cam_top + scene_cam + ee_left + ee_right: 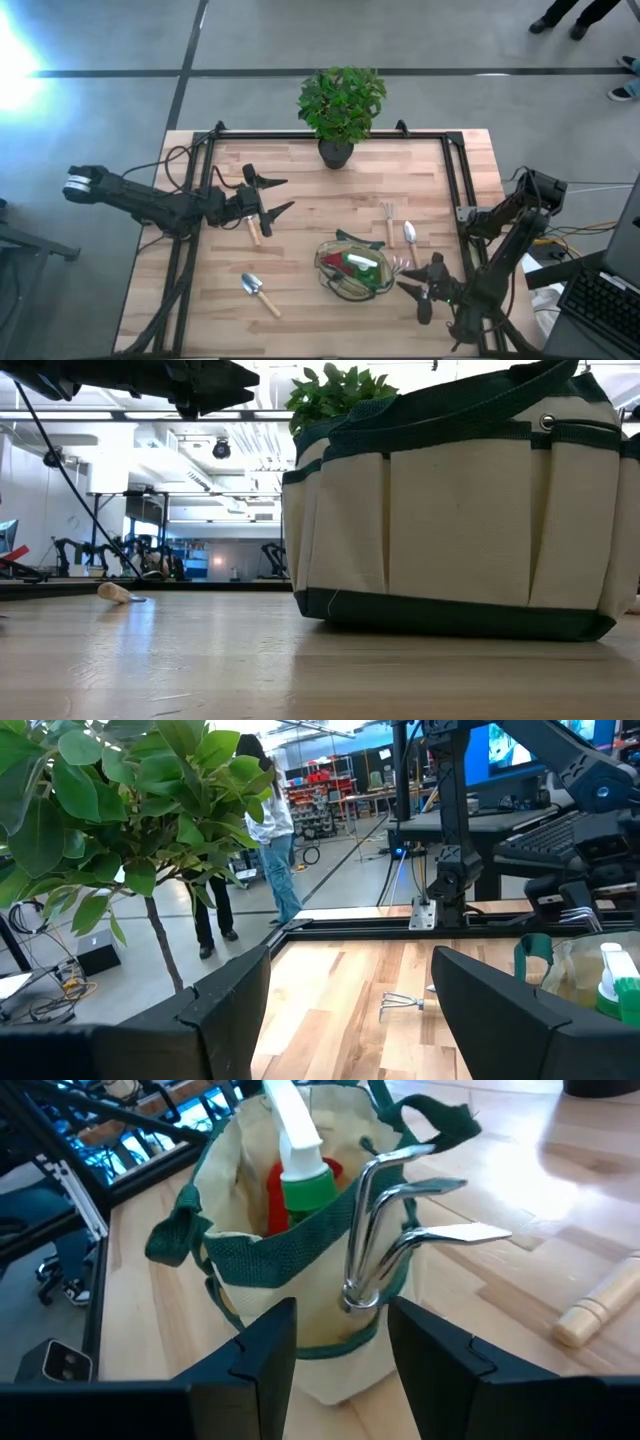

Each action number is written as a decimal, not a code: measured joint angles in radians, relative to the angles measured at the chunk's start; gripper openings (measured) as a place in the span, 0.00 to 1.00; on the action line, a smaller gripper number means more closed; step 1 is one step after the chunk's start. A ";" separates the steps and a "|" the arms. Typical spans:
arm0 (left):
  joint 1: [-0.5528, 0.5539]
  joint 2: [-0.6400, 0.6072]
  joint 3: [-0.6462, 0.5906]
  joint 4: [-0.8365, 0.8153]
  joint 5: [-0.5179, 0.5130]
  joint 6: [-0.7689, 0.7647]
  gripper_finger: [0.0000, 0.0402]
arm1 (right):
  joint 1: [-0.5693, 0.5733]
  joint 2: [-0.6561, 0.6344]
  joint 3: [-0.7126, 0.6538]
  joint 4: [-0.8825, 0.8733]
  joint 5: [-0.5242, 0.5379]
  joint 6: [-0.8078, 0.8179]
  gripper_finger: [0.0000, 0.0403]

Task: Pick & Place Garden tools in Gardening bag
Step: Put the top right brown trowel into the green gardening bag

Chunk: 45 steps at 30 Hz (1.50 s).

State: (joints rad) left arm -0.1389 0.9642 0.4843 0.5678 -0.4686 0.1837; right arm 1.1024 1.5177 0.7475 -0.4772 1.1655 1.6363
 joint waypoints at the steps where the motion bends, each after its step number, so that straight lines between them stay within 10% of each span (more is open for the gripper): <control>1: 0.000 0.000 0.000 0.000 0.000 0.000 0.70 | 0.002 -0.009 0.000 -0.018 -0.007 0.010 0.37; 23: 0.000 0.000 0.000 -0.001 0.000 0.000 0.70 | -0.129 -0.079 0.000 -0.432 -0.560 0.545 0.34; 45: 0.000 0.000 0.000 -0.046 -0.022 0.000 0.70 | -0.279 -0.078 -0.010 -0.517 -0.696 0.456 0.33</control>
State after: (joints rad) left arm -0.1387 0.9642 0.4843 0.5220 -0.4904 0.1841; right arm 0.8233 1.4395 0.7380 -0.9937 0.4694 2.0920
